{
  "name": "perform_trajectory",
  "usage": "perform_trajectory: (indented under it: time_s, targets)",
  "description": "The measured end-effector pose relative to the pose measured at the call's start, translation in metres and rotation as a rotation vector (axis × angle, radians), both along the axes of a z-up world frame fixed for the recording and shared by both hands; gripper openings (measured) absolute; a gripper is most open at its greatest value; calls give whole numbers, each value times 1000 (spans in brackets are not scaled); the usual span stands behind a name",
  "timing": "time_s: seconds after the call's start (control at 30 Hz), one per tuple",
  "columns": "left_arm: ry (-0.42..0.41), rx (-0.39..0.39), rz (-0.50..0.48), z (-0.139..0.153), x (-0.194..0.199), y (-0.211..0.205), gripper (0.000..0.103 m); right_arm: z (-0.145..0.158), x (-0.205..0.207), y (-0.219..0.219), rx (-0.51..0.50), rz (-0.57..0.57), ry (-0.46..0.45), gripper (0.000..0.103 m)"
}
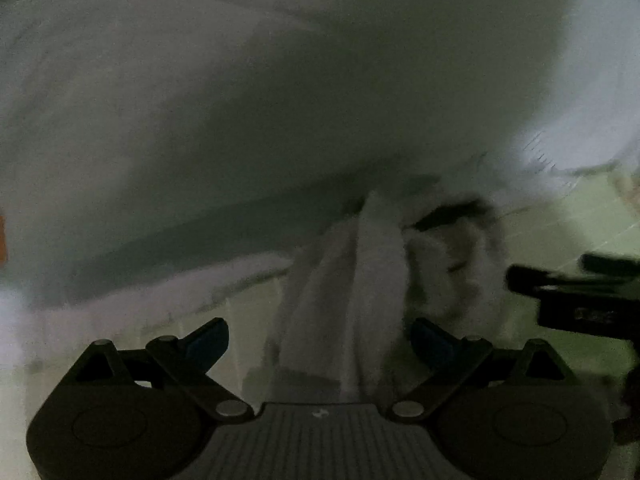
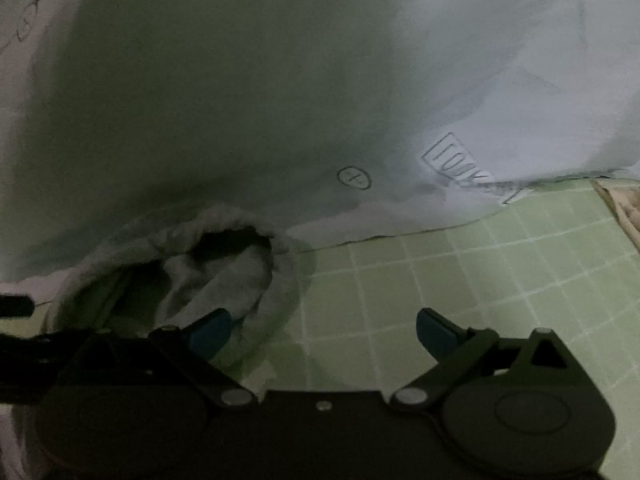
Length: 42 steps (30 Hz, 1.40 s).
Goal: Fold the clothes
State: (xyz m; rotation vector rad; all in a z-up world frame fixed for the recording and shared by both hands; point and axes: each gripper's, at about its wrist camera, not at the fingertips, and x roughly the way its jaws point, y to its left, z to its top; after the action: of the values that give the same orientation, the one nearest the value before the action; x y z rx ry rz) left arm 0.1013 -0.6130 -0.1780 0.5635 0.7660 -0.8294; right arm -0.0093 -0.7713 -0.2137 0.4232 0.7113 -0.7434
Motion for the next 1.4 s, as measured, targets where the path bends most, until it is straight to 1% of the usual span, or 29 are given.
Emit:
perform_trajectory:
  time_s: [0.07, 0.13, 0.23, 0.33, 0.4, 0.47, 0.57, 0.63, 0.73, 0.8, 0.83, 0.9, 1.0, 1.07, 1.17, 1.2, 1.3, 1.37, 1.4]
  targets:
    - [-88, 4, 88, -1, 5, 0, 97, -2, 3, 2, 1, 9, 3, 100]
    - [-124, -37, 173, 3, 12, 11, 98, -3, 5, 7, -5, 15, 6, 100]
    - [-171, -58, 315, 5, 21, 37, 98, -2, 7, 14, -7, 23, 3, 100]
    - [-153, -76, 410, 1, 26, 61, 98, -1, 12, 18, 13, 42, -20, 101]
    - [-130, -85, 460, -4, 29, 74, 98, -1, 20, 22, 12, 60, -8, 101]
    - [-105, -92, 489, -6, 29, 84, 98, 0, 26, 26, 9, 83, -10, 101]
    - [-89, -91, 503, -9, 28, 88, 98, 4, 34, 29, 18, 135, -43, 101]
    - [-85, -84, 500, -9, 32, 89, 98, 3, 41, 31, 26, 171, -41, 101]
    - [-81, -70, 495, -7, 36, 87, 98, -3, 53, 31, 34, 211, -10, 101]
    - [-90, -56, 489, -9, 38, 86, 98, -8, 59, 31, 2, 206, 42, 101]
    - [-94, -49, 486, -10, 40, 86, 98, -11, 62, 31, -37, 186, 94, 101]
    - [-112, -29, 488, -10, 39, 87, 98, -10, 62, 31, -95, 153, 134, 100]
    - [-143, -2, 502, -7, 38, 92, 98, 0, 53, 34, -255, 53, 207, 98]
    - [-157, -1, 518, -1, 38, 100, 98, 10, 39, 34, -372, -14, 249, 97]
    - [-176, -45, 512, 17, 30, 110, 98, 33, 6, 30, -427, -64, 195, 98]
    - [-186, -62, 507, 23, 25, 113, 98, 41, -4, 34, -455, -67, 181, 99]
    - [-271, -107, 481, 49, 3, 120, 98, 64, -30, 49, -547, -68, 143, 100]
    - [-296, -146, 468, 67, -8, 128, 98, 79, -49, 66, -599, -80, 118, 100]
    - [-298, -175, 467, 76, -14, 136, 98, 86, -59, 73, -607, -89, 100, 100]
